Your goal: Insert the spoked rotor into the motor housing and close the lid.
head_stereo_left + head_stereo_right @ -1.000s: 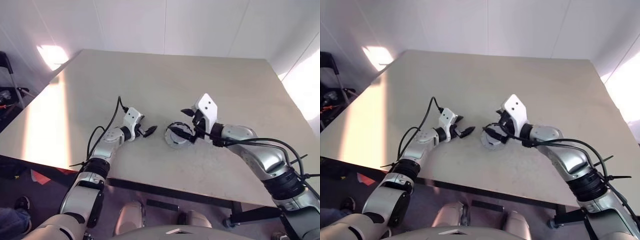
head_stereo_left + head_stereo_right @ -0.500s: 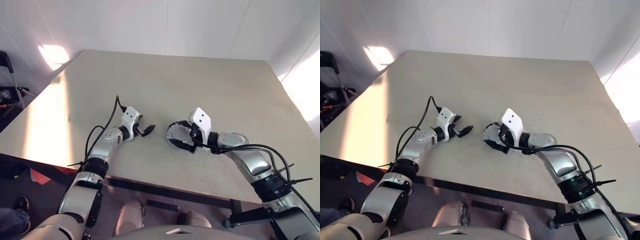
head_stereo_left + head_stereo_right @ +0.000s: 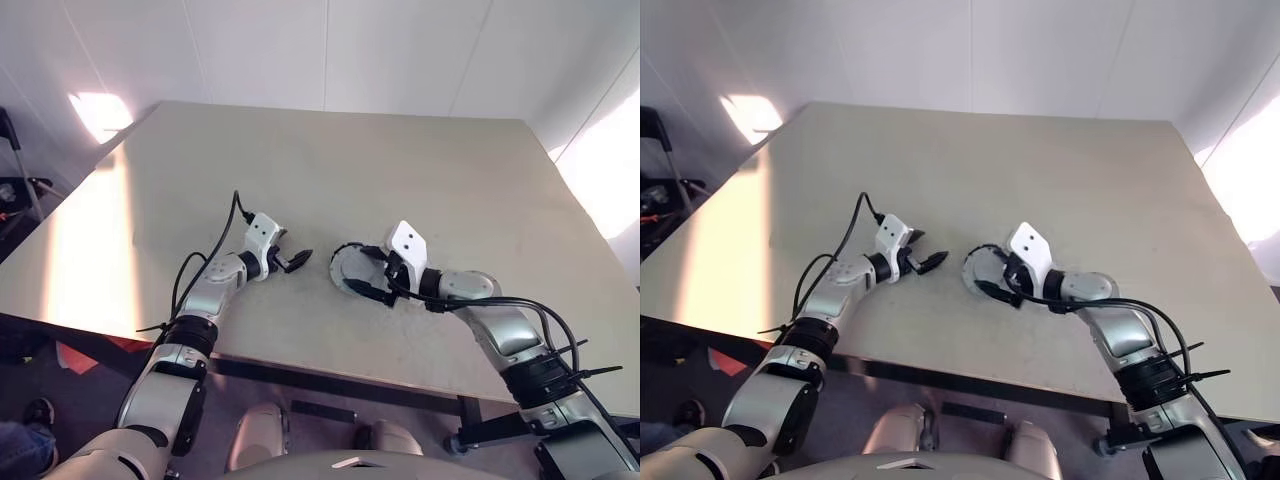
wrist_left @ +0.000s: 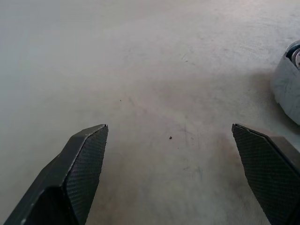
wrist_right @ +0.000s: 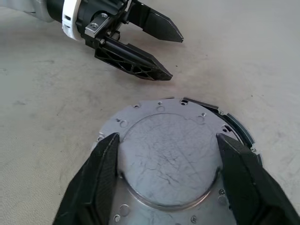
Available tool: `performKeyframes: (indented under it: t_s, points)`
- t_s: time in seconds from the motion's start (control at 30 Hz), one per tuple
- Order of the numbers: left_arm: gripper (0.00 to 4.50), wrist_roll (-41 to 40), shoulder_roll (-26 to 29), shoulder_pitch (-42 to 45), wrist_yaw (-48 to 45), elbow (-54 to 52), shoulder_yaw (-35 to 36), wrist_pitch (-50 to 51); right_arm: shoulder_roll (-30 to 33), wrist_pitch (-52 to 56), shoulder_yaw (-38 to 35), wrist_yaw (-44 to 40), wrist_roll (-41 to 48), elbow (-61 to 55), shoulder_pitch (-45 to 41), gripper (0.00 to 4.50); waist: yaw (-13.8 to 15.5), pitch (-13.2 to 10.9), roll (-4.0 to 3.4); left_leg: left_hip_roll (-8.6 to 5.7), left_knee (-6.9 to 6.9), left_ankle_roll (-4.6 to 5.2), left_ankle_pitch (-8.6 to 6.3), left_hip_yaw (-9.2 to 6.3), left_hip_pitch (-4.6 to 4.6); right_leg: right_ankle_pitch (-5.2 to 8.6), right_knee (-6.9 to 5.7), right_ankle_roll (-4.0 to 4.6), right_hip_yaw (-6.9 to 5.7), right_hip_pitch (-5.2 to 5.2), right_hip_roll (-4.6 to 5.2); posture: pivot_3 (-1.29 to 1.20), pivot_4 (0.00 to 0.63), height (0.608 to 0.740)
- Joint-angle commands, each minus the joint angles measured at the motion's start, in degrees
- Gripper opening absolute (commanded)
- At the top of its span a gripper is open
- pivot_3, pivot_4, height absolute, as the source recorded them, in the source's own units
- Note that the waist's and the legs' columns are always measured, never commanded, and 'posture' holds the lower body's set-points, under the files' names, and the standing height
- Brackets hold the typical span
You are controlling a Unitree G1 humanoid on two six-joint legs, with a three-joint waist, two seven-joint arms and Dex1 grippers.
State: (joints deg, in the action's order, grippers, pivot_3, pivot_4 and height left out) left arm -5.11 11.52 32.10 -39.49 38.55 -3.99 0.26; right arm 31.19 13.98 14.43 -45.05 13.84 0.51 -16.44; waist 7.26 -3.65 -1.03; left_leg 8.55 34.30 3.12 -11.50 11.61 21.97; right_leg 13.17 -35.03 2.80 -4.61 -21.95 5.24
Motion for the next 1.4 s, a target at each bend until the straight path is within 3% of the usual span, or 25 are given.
performKeyframes:
  t_s: [0.03,0.33,0.7,1.07,1.4]
  points:
    - [4.5,-0.3,0.4,0.7,0.0,-1.9,0.5,-0.5,-0.2,0.1,-2.1,-0.1,-0.5,-0.2,-0.4,3.11,0.0,0.0,0.01,0.0,0.01,0.0,0.0,0.0,0.0,0.0,0.0,0.0,0.0,0.01,0.0,0.0,0.0,0.74]
    - [4.5,-0.3,0.3,0.7,0.2,-1.5,0.6,-0.7,-3.2,6.3,-6.2,1.2,2.3,-1.8,-5.0,3.11,-0.1,0.0,0.01,0.0,0.01,0.02,0.01,0.0,0.06,-0.01,-0.05,0.01,0.0,-0.08,0.0,0.0,0.0,0.74]
    - [4.5,-0.3,0.6,0.3,0.4,-1.9,0.7,-0.9,-2.6,6.3,-3.6,0.3,-2.8,1.4,-3.7,3.11,-0.1,0.0,0.04,0.0,0.01,0.01,0.01,0.0,0.05,0.0,-0.07,0.02,0.0,-0.08,0.0,0.0,0.0,0.74]
    - [4.5,-0.2,0.6,-0.2,0.3,-2.3,0.5,-0.7,-4.8,12.3,-6.7,1.3,0.1,1.7,-4.4,3.11,-0.1,0.0,0.12,0.01,0.01,-0.03,0.02,0.0,-0.22,0.0,-0.08,0.02,0.0,0.2,0.0,0.0,0.0,0.74]
    - [4.5,-0.5,0.4,-0.4,0.5,-2.4,0.7,-0.6,-3.6,12.3,-4.5,1.4,-3.2,3.5,-4.9,3.11,0.0,0.0,0.13,0.01,0.01,-0.06,0.02,0.0,-0.51,0.0,-0.05,0.01,0.01,0.55,0.0,0.0,0.0,0.74]
